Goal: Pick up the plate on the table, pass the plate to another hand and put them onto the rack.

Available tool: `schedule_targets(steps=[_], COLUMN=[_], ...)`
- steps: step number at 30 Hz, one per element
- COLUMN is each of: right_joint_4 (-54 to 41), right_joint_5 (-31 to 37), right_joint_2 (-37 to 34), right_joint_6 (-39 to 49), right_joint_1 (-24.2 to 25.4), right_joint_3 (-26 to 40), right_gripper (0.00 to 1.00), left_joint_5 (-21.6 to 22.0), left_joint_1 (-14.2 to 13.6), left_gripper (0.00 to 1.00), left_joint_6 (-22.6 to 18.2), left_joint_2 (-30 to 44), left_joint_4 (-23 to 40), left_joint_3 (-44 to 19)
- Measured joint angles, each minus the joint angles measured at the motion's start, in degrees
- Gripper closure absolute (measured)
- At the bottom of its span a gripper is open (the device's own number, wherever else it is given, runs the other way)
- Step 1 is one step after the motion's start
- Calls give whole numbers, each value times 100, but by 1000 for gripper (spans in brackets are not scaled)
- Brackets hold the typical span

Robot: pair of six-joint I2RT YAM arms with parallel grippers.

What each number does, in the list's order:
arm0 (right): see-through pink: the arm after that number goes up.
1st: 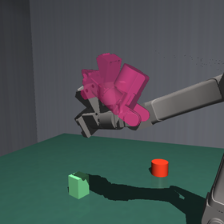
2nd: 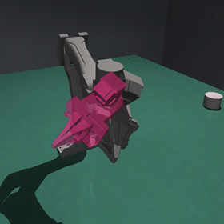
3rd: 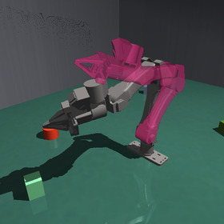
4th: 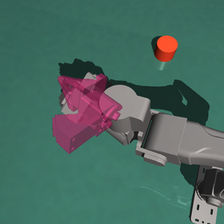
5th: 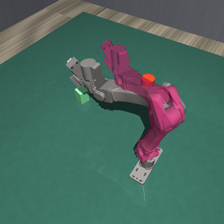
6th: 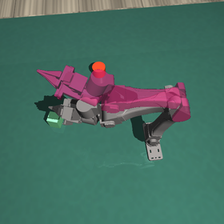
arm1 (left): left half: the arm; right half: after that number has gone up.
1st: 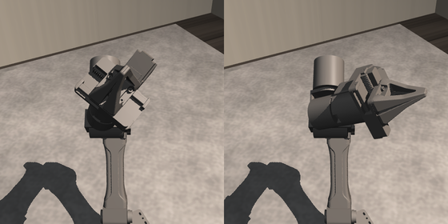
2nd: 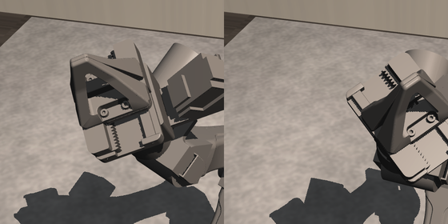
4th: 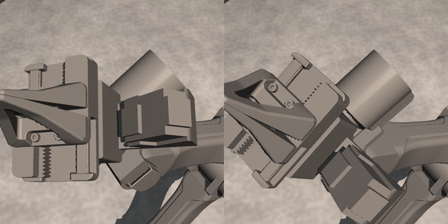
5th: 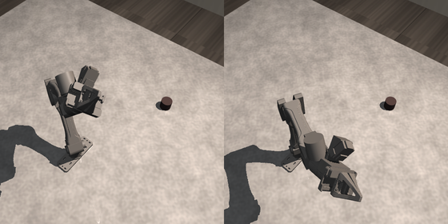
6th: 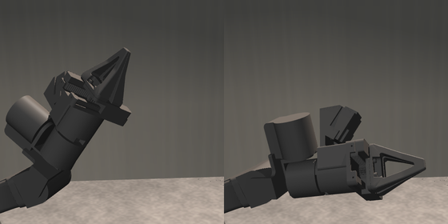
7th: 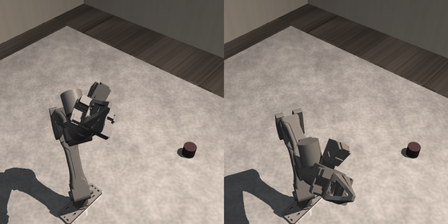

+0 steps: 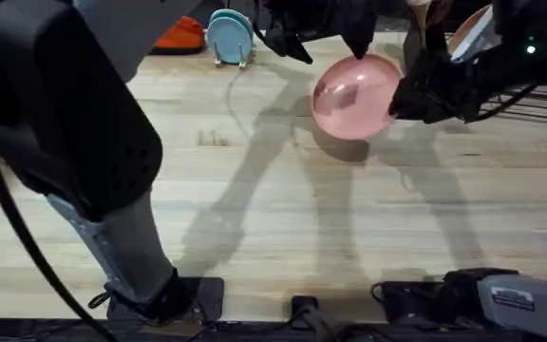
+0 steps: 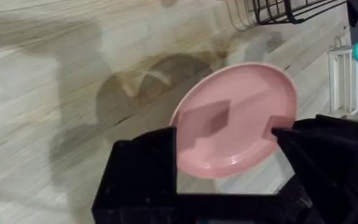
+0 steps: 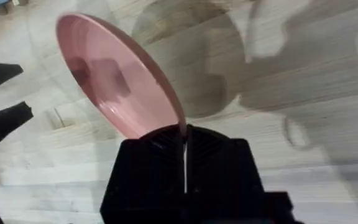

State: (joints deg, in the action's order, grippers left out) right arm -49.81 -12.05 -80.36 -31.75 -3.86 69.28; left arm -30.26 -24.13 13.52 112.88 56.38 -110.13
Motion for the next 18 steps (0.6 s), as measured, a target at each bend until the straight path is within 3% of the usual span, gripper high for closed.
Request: schedule_targets(steps=[4,10,13,18], right_joint_4=[9,42,331,896], right_joint_5=[0,13,28,42], right_joint_2=[2,256,672,1171], right_joint_6=[1,313,905,1782], right_joint_1=[0,142,422,688], right_joint_3=[0,0,45,125], right_gripper=[971,971,971,971], left_joint_5=[-2,-10,-7,-13], left_joint_1=[76,427,660,740], left_gripper=[6,6,5,7], left_joint_6=[0,2,6,7], left_joint_2=[0,-1,-50,-377], left_joint_4=[73,152,151,149], left_joint_3=[-9,-13,-13,-13])
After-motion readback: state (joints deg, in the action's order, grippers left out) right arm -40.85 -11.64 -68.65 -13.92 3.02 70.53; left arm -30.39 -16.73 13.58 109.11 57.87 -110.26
